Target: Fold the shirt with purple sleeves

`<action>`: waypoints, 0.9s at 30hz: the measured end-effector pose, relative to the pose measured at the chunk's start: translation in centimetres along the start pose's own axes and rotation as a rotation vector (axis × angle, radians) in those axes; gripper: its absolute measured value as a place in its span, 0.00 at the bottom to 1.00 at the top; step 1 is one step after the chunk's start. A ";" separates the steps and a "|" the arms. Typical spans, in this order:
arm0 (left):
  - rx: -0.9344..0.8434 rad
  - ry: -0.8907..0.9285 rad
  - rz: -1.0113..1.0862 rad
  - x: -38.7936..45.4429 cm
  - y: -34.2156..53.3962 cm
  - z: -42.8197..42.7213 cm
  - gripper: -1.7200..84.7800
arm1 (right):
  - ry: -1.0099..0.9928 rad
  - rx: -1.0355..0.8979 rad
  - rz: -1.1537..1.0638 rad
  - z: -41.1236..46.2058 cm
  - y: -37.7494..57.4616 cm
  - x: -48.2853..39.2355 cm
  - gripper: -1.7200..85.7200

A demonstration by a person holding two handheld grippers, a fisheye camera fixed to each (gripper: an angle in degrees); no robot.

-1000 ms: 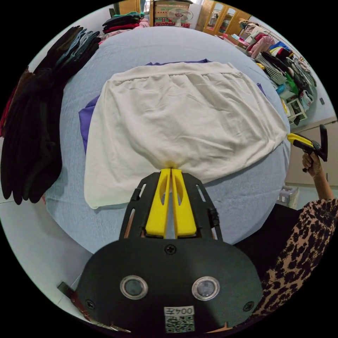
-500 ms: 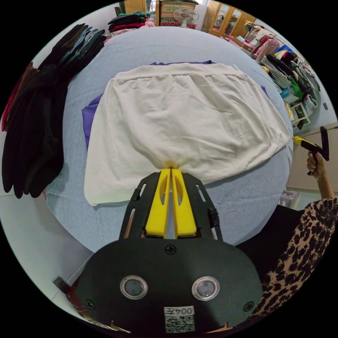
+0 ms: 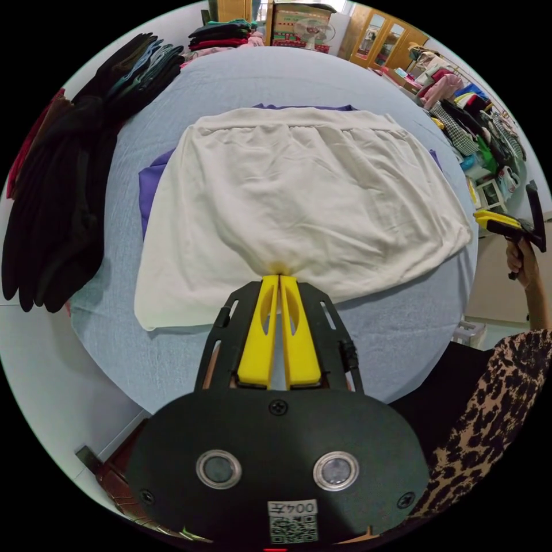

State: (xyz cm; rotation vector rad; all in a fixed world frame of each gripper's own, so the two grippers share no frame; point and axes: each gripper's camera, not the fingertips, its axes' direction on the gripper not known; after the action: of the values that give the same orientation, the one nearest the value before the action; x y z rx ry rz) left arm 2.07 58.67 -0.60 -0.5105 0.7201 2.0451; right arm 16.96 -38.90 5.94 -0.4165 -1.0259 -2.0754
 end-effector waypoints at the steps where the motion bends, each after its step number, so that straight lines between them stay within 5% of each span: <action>1: 0.000 0.004 -0.007 0.0 0.1 0.0 0.02 | -0.005 -0.015 -0.033 0.5 -1.4 -1.7 0.12; 9: 0.000 -0.009 -0.039 0.3 1.0 0.2 0.02 | 0.135 -0.264 -0.140 9.7 -8.5 -7.8 0.11; 27: 0.129 0.149 -0.079 -1.6 6.0 0.8 0.02 | 0.214 -0.434 -0.068 14.9 -17.3 -10.2 0.10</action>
State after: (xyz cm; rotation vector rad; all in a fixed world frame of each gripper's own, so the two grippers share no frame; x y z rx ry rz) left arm -2.22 55.53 2.75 -0.6112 0.8998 1.8876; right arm 9.86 -15.68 0.16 -0.3658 -0.4665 -2.3455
